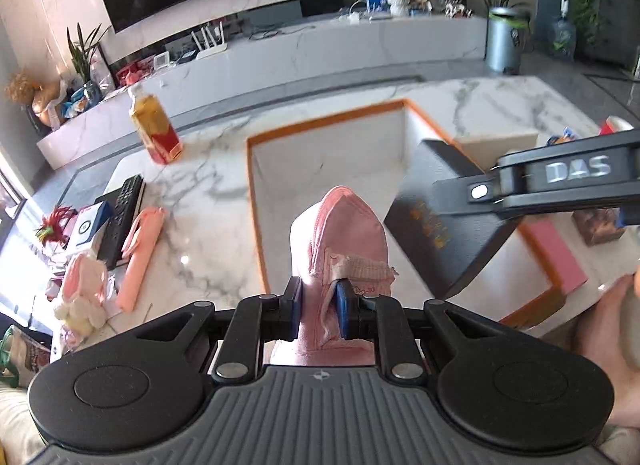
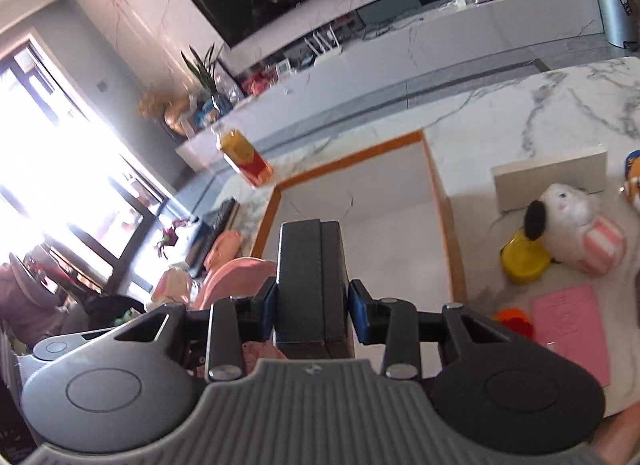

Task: Organize objects
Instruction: 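Carry the pink backpack and black case over the orange-rimmed box with both grippers, then lower the backpack and black case into the box and open both grippers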

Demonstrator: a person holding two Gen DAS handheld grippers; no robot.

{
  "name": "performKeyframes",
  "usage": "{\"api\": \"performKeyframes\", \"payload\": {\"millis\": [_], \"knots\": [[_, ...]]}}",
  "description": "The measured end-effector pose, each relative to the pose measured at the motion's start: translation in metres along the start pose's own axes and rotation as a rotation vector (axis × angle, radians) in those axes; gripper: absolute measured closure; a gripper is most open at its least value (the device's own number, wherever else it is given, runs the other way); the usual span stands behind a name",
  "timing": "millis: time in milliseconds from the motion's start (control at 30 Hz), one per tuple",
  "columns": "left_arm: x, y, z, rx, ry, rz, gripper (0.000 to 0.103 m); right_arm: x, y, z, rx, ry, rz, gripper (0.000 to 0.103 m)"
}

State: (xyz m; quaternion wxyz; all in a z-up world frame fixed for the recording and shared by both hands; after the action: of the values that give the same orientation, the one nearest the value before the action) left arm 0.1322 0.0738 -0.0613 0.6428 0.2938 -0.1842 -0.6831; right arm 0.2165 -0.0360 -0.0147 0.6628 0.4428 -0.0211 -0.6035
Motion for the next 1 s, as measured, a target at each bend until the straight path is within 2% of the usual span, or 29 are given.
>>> {"api": "performKeyframes", "payload": {"millis": [167,400,533,800,967,1000], "knots": [[-0.005,-0.01,-0.005,-0.028,-0.011,0.005,0.082,0.008,-0.018,-0.039,-0.085,-0.02,-0.039,0.064],[-0.008,-0.026,-0.03,-0.094,-0.072,0.032,0.08,0.016,-0.032,-0.069,-0.172,-0.046,-0.078,0.064],[-0.011,-0.036,-0.04,-0.128,-0.106,0.056,0.074,0.017,-0.04,-0.083,-0.216,-0.061,-0.066,0.064],[-0.014,-0.039,-0.031,-0.106,-0.192,0.094,0.07,0.008,-0.057,-0.096,-0.296,-0.037,-0.054,0.064],[-0.012,-0.04,-0.026,-0.082,-0.182,0.049,0.07,0.004,-0.054,-0.09,-0.292,-0.058,-0.017,0.064],[-0.011,-0.041,-0.026,-0.084,-0.185,0.044,0.073,0.002,-0.052,-0.089,-0.288,-0.065,0.0,0.064]]}}
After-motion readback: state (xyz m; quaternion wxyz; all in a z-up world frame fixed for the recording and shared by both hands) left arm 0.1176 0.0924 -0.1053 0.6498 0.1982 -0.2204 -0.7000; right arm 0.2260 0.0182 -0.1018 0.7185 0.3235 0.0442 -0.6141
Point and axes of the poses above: each gripper's, at about its wrist camera, not at the fingertips, and z roughly against the way its jaws point, x to its right, y to its top, the point moved 9 cm from there along -z, roughly the way its jaws point, and after that the axes turned 1 degree about -y, right-handed, at the moved point
